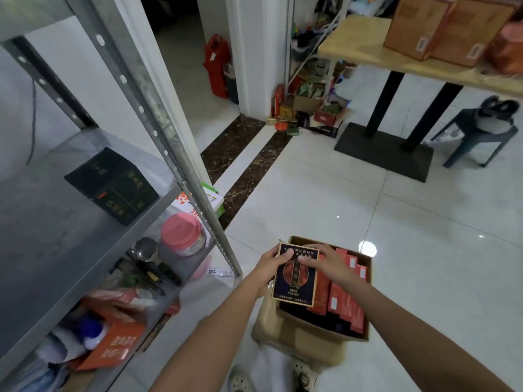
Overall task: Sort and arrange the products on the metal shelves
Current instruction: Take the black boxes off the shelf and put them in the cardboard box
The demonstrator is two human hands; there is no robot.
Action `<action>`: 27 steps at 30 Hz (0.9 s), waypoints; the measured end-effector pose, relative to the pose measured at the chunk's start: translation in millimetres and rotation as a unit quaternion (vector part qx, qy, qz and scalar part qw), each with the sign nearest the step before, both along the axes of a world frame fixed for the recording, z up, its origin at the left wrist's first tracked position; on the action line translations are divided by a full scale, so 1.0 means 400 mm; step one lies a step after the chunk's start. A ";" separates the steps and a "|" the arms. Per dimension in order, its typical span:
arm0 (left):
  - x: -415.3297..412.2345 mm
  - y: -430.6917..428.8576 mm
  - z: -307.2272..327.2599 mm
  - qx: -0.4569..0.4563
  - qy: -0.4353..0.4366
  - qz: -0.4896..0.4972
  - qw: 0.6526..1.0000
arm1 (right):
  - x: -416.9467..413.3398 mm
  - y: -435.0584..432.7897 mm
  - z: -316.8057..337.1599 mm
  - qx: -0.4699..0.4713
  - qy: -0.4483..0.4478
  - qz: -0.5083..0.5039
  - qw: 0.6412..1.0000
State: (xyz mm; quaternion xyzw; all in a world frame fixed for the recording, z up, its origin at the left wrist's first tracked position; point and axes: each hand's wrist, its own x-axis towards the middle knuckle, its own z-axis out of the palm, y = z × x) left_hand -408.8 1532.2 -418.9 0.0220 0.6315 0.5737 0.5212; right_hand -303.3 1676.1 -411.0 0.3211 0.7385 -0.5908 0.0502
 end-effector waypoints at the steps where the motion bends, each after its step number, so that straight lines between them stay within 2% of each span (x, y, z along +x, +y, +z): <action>1: -0.001 0.011 -0.017 -0.006 -0.008 0.006 1.000 | 0.000 0.003 -0.022 -0.010 -0.011 -0.018 1.000; 5: 0.008 0.048 -0.079 -0.032 -0.029 0.017 0.999 | 0.006 0.023 -0.096 -0.008 -0.029 -0.045 0.999; 8: 0.025 0.078 -0.116 -0.064 -0.023 0.017 0.998 | 0.026 0.039 -0.147 0.065 -0.127 -0.037 0.989; 10: 0.032 0.107 -0.134 -0.087 0.002 0.018 0.996 | 0.035 0.052 -0.171 0.100 -0.151 -0.045 0.982; 13: 0.028 0.148 -0.144 -0.107 0.063 0.001 0.992 | 0.027 0.076 -0.187 0.118 -0.119 -0.057 0.984; 16: 0.012 0.172 -0.144 -0.126 0.112 0.002 0.986 | -0.003 0.103 -0.182 0.073 -0.069 -0.054 0.993; 22: -0.032 0.164 -0.153 -0.152 0.151 0.030 0.976 | -0.064 0.098 -0.170 0.048 -0.035 -0.054 0.997; 27: -0.040 0.169 -0.164 -0.159 0.151 0.046 0.975 | -0.082 0.104 -0.181 0.015 -0.025 -0.055 0.998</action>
